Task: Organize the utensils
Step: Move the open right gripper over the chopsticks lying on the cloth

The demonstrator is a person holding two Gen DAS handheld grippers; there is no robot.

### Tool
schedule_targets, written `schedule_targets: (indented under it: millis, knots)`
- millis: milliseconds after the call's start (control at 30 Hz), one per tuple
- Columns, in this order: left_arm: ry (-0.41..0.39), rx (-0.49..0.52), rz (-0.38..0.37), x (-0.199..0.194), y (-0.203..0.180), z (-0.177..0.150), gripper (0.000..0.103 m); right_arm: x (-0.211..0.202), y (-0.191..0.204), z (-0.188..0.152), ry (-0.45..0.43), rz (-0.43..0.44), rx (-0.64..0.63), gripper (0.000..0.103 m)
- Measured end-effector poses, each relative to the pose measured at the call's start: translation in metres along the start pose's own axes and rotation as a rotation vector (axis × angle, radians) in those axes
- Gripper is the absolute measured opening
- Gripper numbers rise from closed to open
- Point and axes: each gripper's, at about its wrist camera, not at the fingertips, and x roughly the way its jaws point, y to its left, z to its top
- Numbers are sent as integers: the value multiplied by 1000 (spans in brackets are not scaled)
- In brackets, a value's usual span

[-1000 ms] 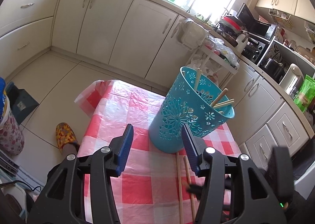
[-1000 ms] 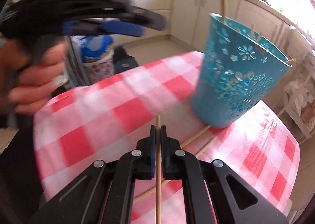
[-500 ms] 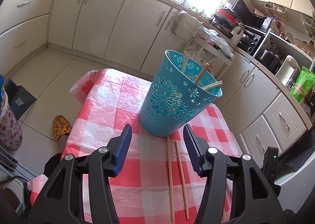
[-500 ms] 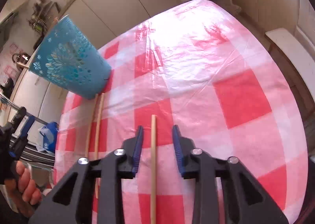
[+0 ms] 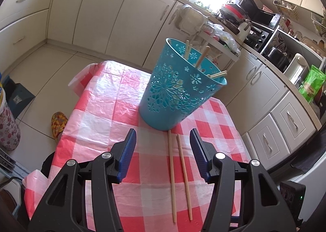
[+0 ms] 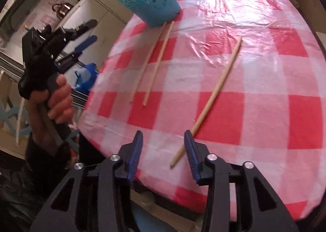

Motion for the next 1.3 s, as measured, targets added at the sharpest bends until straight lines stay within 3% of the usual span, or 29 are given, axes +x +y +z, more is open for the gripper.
schedule_targets:
  millis: [100, 200, 267, 400, 500, 633, 667, 767, 800, 933, 1033, 1067, 1133, 1200, 1233, 1300]
  knots:
    - [-3, 9, -2, -4, -2, -1, 52, -4, 25, 14, -67, -107, -219, 52]
    - [-5, 26, 9, -7, 0, -1, 52, 1, 60, 14, -63, -381, -737, 55]
    - [2, 21, 16, -5, 4, -2, 52, 10, 71, 8, 9, -460, -1035, 55]
    - [11, 5, 27, 0, 9, -3, 52, 27, 78, 15, 143, -493, -1330, 55]
    - [21, -16, 25, 5, 13, -3, 52, 41, 90, 18, 230, -424, -1490, 56]
    - [30, -24, 26, 12, 16, -1, 52, 70, 93, 26, 446, -305, -1563, 60]
    - [32, -27, 24, 12, 17, -1, 52, 78, 95, 32, 466, -278, -1556, 66]
    - [38, -35, 22, 16, 20, 1, 52, 93, 89, 61, 563, -250, -1436, 78]
    - [39, -36, 23, 17, 21, 1, 52, 97, 87, 67, 576, -255, -1394, 84]
    - [41, -56, 20, 19, 24, 1, 52, 100, 73, 85, 595, -251, -1151, 85]
    - [45, -65, 16, 18, 26, -1, 53, 90, 67, 88, 534, -290, -1047, 79]
    - [44, -66, 13, 16, 25, -3, 53, 87, 68, 85, 517, -305, -1048, 71]
    - [43, -60, 8, 13, 22, -4, 53, 79, 74, 73, 437, -348, -1147, 70]
    - [37, -48, 2, 8, 16, -4, 53, 71, 91, 48, 346, -373, -1391, 77]
    - [35, -44, 1, 6, 16, -4, 53, 71, 97, 37, 349, -372, -1487, 79]
    - [31, -43, 2, 4, 14, -4, 53, 77, 105, 34, 389, -355, -1552, 79]
